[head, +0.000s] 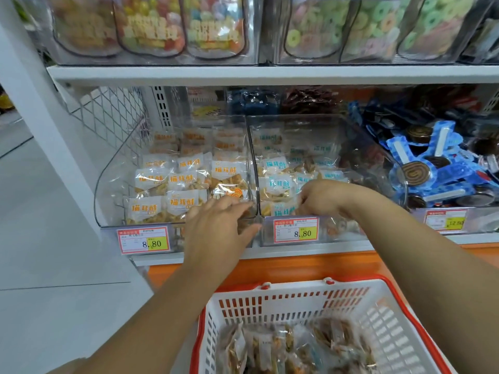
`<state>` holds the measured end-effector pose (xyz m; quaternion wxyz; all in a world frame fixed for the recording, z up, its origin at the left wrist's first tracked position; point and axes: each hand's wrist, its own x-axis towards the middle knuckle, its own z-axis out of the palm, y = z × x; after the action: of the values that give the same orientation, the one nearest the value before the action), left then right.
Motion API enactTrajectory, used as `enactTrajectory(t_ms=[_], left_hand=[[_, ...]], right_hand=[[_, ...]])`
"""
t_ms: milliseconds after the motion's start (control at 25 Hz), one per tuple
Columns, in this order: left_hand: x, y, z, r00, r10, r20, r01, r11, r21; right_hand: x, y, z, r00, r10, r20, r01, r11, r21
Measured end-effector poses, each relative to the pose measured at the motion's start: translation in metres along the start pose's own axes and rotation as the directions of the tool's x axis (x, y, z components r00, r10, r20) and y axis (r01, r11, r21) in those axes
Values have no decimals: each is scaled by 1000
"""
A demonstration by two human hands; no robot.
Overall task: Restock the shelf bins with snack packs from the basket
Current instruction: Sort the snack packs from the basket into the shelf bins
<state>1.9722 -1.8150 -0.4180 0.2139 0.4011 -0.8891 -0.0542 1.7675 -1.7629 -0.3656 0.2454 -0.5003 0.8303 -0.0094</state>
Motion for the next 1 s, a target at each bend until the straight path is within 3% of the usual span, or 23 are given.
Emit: enactTrajectory(t_ms=[80,160,280,360,440,520,560,600,640,680,720,760,800,880,1000], left_hand=[[0,0,2,1000,-4,-9,4,1000,-14],[1,0,3,1000,-9,-24,9,1000,-13],[1,0,3,1000,9,-22,-9,1000,-15],[-1,-2,5,999,16,-40,-17,999,-41],[-8,-3,6,993,6,-122,-15,997,-75],[-19,1,6,964,21,-266,-47,995,-92],[-28,6,9,945,70,-319,-105,990,-95],[-39,12,15,932,145,-334,-187,977,-98],[-53,20,26,929,227,-291,-270,956,-117],[-67,26,38,933,298,-203,-331,932,-149],[-82,33,54,936,345,-71,-352,916,-193],[-99,38,69,930,357,86,-330,915,-232],[-113,41,84,908,340,244,-282,927,-246],[-141,46,115,823,294,486,-202,951,-233],[-175,50,142,719,230,656,-84,966,-246]], right_hand=[[-1,2,-7,1000,23,0,-23,998,51],[2,1,-8,994,58,-96,-50,995,89],[7,-5,5,988,74,-138,-79,997,-28],[-2,0,8,970,78,-231,-54,993,107],[-27,12,13,848,91,-522,112,932,345],[-58,32,36,591,171,-788,403,784,472],[-70,45,56,512,221,-830,473,734,487],[-75,60,81,504,271,-820,463,717,522],[-76,79,111,568,309,-763,369,733,571],[-71,102,140,693,335,-639,197,764,614],[-67,125,170,826,355,-438,-31,804,594],[-67,143,198,912,361,-197,-224,838,498],[-67,155,221,935,354,19,-335,865,372],[-76,177,269,890,327,319,-401,894,202],[-95,181,325,772,301,560,-374,927,17]])
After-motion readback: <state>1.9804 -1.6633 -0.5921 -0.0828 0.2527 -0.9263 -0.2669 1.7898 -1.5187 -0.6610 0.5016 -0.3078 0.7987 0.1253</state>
